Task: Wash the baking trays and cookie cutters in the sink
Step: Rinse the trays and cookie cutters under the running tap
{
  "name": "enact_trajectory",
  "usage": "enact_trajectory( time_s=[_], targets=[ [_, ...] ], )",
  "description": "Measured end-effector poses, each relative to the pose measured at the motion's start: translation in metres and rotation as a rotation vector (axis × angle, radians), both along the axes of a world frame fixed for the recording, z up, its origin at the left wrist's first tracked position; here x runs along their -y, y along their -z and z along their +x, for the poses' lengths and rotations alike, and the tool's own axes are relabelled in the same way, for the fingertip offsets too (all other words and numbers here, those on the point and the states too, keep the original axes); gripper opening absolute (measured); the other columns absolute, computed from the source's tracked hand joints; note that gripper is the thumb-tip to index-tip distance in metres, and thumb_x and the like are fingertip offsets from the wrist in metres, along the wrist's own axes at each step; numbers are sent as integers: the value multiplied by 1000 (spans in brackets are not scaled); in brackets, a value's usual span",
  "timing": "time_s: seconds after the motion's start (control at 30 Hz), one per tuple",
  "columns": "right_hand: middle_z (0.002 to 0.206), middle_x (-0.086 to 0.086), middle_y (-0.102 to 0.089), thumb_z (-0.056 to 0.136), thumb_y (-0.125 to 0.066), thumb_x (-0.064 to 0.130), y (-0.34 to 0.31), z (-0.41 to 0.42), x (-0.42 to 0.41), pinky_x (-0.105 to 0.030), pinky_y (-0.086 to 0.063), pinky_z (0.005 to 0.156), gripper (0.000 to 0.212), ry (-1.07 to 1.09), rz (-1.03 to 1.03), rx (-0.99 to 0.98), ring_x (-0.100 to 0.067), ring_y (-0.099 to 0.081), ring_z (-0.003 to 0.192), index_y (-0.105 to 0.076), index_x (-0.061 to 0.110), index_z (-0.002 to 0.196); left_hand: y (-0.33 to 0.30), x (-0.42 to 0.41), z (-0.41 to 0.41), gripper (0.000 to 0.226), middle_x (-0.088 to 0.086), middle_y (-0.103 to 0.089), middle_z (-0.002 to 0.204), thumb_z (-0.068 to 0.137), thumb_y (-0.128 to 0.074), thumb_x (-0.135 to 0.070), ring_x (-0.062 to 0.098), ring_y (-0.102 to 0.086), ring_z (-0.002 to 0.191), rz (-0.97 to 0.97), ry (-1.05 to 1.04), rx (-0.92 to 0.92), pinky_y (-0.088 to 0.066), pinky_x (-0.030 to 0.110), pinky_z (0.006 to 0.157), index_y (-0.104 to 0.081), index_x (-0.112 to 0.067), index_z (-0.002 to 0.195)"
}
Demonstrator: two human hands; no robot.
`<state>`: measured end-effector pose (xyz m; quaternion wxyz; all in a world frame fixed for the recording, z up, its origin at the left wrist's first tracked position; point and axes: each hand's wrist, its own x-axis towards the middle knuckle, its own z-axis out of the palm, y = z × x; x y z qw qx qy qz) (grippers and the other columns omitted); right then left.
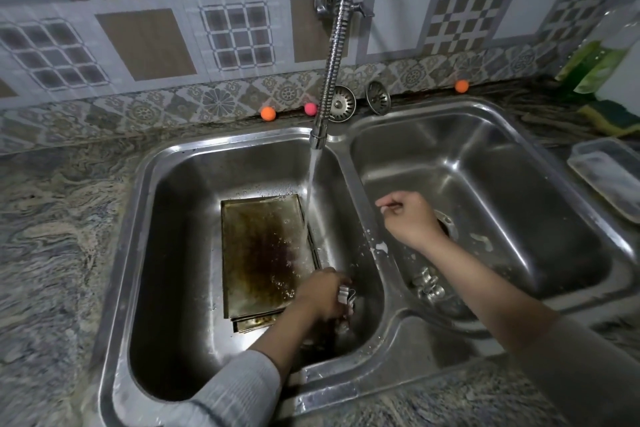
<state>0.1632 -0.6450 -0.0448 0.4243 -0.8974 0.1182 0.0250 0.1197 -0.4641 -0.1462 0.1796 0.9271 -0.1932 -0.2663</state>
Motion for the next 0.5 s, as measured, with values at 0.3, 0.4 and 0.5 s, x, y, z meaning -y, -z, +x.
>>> enact_trajectory(
  time_s=[0.3,0.4,0.5],
  targets=[
    [89,-11,-69,88,-55,-3,-18,18,-46,-22,-52,77,21,-24,360,126,-16,-63,75,-67,14,89,-60,-32,39,48,2,-58,107,74,-78,-4,11,-59,89,-859,-720,-149,-49,10,60,-58,-6,117],
    [98,-11,-69,88,-59,1,-21,28,-64,-24,-53,79,17,-69,404,45,-18,-65,83,-68,13,96,-85,-40,56,49,6,-59,113,76,-74,1,6,-62,87,-1030,-774,-77,-51,11,65,-57,-2,122],
    [98,-4,-69,90,-60,10,-26,36,-77,-24,-51,76,18,-70,486,-86,-13,-64,84,-66,14,107,-99,-45,69,57,7,-60,123,75,-75,0,9,-65,100,-1107,-739,-15,-56,27,85,-55,-8,128]
  ],
)
